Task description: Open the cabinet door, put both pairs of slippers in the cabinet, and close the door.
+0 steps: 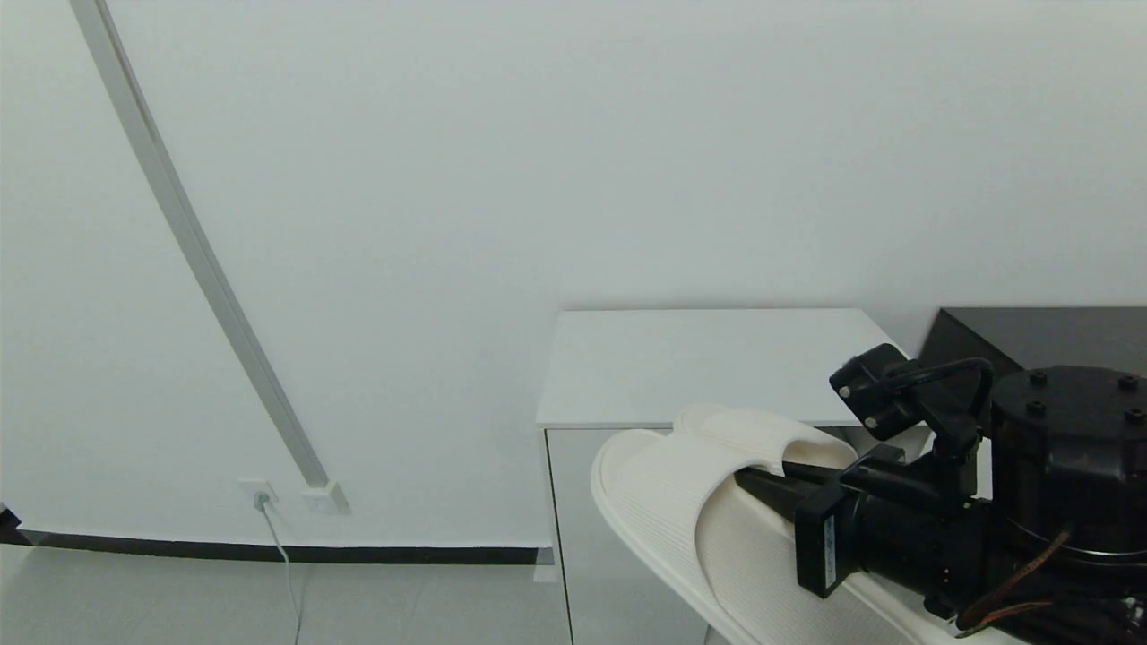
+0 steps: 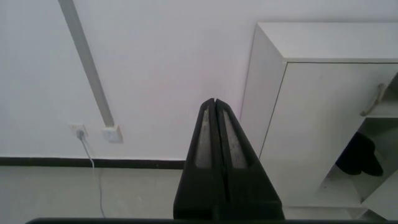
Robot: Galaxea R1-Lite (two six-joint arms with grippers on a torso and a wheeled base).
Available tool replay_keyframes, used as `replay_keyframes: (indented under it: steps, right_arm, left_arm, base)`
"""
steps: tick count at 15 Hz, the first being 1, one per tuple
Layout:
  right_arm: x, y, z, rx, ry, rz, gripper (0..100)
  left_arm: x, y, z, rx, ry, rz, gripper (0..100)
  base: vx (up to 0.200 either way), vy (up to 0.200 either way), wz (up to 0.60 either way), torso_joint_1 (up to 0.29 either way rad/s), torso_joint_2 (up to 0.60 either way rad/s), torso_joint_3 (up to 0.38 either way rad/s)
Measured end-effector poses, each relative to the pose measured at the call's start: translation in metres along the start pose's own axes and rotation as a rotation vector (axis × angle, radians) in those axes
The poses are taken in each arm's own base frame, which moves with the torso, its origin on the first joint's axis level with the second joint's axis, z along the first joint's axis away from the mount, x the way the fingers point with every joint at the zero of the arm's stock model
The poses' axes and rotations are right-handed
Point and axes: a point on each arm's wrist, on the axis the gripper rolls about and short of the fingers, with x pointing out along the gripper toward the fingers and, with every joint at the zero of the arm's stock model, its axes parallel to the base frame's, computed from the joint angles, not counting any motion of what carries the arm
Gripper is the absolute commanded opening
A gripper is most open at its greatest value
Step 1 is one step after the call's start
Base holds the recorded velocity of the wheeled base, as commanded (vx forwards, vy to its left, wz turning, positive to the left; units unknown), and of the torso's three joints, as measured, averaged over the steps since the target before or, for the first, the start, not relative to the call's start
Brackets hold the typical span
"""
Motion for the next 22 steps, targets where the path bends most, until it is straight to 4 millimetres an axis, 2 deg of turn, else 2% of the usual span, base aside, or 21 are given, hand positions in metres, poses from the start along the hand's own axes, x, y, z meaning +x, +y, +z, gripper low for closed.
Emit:
replay_keyframes:
  steps: [12,22]
  right_arm:
    - [0.0012,0.0003,-0.0041,-0.003,0.014,0.001,0]
    - [0.0013,0.0010,-0.0056,-0.005,0.019,0.004,0]
  left_arm:
    - [-0.0001,0.0000,0.0004,-0.029,-0.001,0.000,0]
    - [-0.0001,0.0000,0.0004,-0.028,-0.001,-0.001,0]
  base:
    - [0.000,0.000,0.00,0.000,0.00,0.000]
    - [0.000,-0.200,0.00,0.004,0.00,0.002]
